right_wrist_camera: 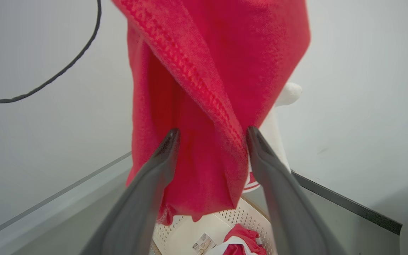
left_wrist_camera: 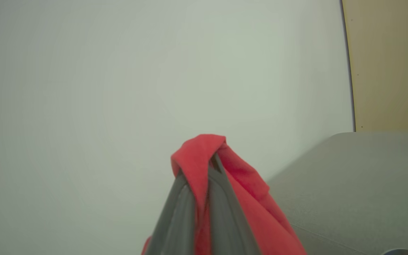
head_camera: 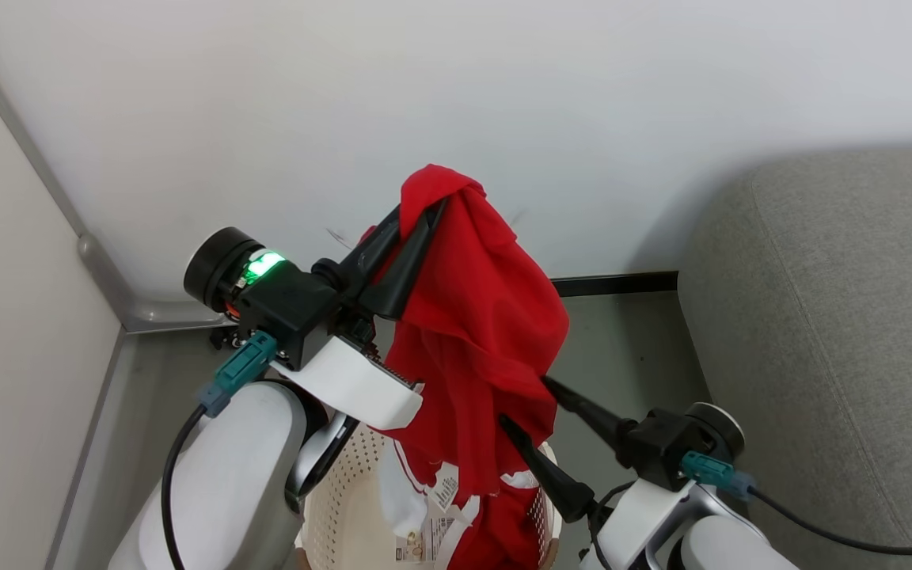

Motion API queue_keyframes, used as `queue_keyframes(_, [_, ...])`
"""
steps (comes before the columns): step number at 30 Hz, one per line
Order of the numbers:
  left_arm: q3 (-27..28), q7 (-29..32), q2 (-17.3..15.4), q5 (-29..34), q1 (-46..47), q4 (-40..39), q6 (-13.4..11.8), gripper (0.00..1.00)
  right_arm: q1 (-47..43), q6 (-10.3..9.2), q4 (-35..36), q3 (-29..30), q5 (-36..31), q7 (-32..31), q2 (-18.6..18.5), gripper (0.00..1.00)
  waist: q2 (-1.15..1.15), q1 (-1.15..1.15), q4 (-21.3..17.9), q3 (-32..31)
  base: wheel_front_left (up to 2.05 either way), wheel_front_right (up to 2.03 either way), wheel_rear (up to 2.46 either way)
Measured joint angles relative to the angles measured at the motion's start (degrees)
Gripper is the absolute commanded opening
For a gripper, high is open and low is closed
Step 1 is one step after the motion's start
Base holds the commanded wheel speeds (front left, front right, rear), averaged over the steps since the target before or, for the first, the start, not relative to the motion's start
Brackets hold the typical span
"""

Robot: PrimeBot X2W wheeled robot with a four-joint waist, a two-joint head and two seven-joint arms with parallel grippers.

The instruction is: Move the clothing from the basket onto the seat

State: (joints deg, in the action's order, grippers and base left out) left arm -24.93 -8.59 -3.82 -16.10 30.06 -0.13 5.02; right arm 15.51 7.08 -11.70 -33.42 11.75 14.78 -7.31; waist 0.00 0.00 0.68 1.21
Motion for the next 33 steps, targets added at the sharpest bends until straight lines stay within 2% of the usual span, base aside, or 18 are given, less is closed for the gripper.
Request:
queue_keyframes(1, [-0.2,0.2,0.0,0.0,0.0,-0.2,0.0,0.00,0.0,0.00,0.0,-0.4,0.1,0.0,-0.1,0.73,0.00,0.00,0.1,0.0,0.00,0.00,0.00])
queue_keyframes(2, [-0.4,0.7,0.0,-0.1,-0.1,-0.5,0.0,0.00,0.0,0.00,0.0,-0.8,0.1,0.0,-0.2,0.48,0.00,0.00,0.1,-0.1,0.00,0.00,0.00])
queue_keyframes(4, [-0.6,1.4,0.0,-0.4,-0.2,-1.0,0.0,0.00,0.0,0.00,0.0,-1.4,0.1,0.0,-0.2,0.27,0.00,0.00,0.1,0.0,0.00,0.00,0.00])
queue_keyframes(5, [-0.7,1.6,0.0,-0.6,-0.3,-1.1,0.0,0.00,0.0,0.00,0.0,-1.7,0.2,0.0,-0.2,0.04,0.00,0.00,0.1,0.1,0.00,0.00,0.00])
queue_keyframes(6, [-0.8,2.2,0.0,-1.0,-0.7,-1.3,0.0,0.00,0.1,0.00,0.0,-2.4,0.4,0.0,-0.3,0.00,0.00,0.00,0.1,0.2,0.00,0.00,0.00])
queue_keyframes(10, [-0.9,3.5,0.0,-1.2,-1.5,-1.4,0.0,0.00,0.2,0.00,0.2,-2.6,1.2,0.0,-0.4,0.00,0.00,0.00,-0.1,0.5,0.00,0.00,0.00])
queue_keyframes(16, [-0.8,5.7,0.0,-2.1,-3.0,-0.7,-0.2,0.00,1.4,0.00,1.9,0.1,1.3,0.0,-0.5,0.00,0.00,0.00,-0.5,0.9,0.00,0.00,0.00])
queue_keyframes(17, [-0.8,6.1,-0.1,-2.1,-3.3,-0.5,-0.4,0.47,1.7,0.00,2.3,0.7,1.2,0.0,-0.5,0.00,0.00,0.00,-0.5,1.0,0.00,0.00,0.00])
queue_keyframes(18, [-0.7,6.1,-0.2,-2.1,-3.6,-0.4,-0.5,1.00,1.9,0.00,2.4,1.1,1.2,0.0,-0.5,0.00,0.00,0.00,-0.6,1.1,0.00,0.00,0.00])
queue_keyframes(33, [0.0,9.1,-0.6,-2.5,-3.7,-0.6,-1.5,1.00,2.3,0.00,4.2,3.2,0.7,0.0,-0.4,0.00,0.00,0.00,-1.2,2.0,0.00,0.00,0.00])
